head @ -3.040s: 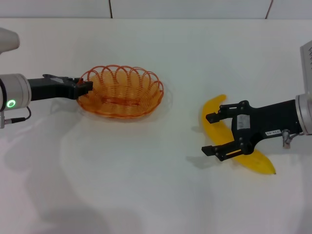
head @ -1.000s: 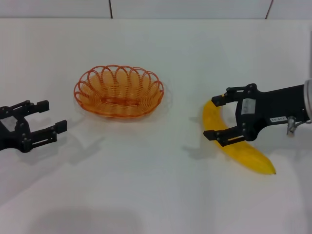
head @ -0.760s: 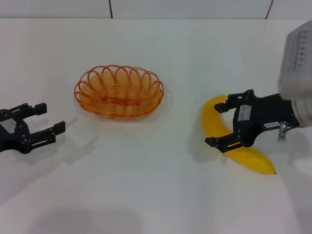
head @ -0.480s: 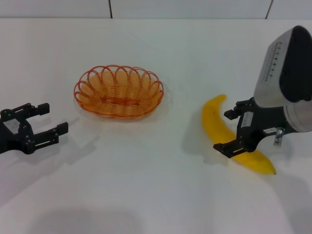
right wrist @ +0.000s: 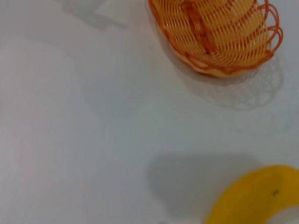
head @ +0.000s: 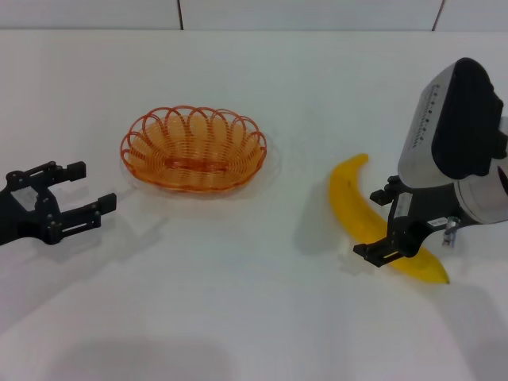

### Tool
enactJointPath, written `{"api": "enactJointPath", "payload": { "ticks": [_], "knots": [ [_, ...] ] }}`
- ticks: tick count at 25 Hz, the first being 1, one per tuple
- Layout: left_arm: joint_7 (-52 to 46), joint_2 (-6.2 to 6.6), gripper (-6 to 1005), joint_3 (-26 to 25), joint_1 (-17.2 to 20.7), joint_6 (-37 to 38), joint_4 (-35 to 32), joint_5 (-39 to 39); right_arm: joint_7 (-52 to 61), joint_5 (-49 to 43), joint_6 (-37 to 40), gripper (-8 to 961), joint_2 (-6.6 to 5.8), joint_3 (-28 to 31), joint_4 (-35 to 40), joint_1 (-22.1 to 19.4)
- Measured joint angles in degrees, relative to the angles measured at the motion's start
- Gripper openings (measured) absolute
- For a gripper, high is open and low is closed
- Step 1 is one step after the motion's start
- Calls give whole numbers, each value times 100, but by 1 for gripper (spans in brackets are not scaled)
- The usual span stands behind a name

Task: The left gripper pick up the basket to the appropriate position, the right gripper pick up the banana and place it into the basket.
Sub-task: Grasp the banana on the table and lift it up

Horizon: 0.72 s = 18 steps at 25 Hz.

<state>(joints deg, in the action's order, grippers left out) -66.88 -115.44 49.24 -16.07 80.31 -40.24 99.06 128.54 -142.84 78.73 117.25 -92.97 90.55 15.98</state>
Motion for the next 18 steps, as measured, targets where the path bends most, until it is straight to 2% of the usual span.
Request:
{"api": "enactJointPath", "payload": {
  "ticks": [18],
  "knots": [
    [15, -57, 771, 67, -70, -284, 18, 27, 289, -345, -75, 812, -1, -82, -490, 292]
  ]
}}
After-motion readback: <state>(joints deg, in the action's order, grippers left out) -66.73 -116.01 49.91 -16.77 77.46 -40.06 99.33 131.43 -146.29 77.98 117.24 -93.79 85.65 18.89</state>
